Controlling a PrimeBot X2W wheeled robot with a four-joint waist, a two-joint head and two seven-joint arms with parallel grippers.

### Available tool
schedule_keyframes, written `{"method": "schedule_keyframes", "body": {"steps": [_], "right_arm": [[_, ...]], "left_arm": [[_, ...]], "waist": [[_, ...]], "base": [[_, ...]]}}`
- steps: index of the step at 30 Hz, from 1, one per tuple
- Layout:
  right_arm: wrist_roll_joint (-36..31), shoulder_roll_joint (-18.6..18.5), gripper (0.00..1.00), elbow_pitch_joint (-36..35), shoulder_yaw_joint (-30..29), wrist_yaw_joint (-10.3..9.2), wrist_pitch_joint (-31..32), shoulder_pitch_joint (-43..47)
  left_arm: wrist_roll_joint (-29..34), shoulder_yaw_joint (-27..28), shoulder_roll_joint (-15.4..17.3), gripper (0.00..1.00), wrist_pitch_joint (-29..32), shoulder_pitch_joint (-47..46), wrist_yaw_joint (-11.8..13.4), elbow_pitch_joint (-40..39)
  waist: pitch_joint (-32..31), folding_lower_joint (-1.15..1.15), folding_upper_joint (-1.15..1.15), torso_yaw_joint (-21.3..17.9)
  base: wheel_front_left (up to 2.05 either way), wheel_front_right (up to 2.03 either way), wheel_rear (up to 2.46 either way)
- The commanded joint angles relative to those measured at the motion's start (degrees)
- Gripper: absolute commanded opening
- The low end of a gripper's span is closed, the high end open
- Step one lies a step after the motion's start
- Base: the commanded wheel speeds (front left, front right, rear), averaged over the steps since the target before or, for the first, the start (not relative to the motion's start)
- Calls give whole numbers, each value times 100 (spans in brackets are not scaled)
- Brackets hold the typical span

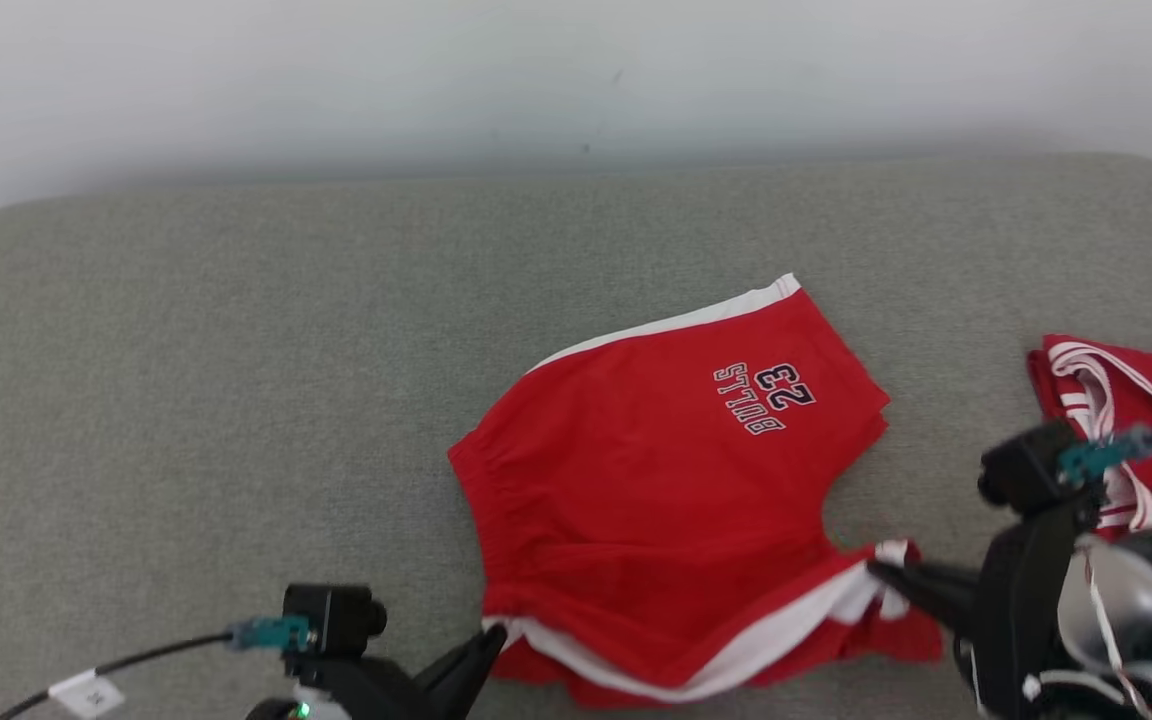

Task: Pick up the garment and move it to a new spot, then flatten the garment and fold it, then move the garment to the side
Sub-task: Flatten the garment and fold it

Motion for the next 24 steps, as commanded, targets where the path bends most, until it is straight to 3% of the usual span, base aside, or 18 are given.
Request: {"method": "schedule_keyframes", "body": {"steps": [1,11,24], "right_arm": [[-91,-83,0,237,61,-13,-181,-365],[-508,-398,0,1884,527,-13,-1596,-2025],[-924,-332,0,3615,880,-14,-2999,-3224]], "left_arm": [[20,36,-87,0,18,-227,-4,50],[-15,295,-934,0,-111,-1229,286,813],[262,264,-1678,0,-312,-2248,408,1829]], "waist": [[212,-1,-1,217],[654,-1,-1,764],[1105,-1,-1,1090]], "base": [[0,0,0],[0,0,0],[0,0,0]]}}
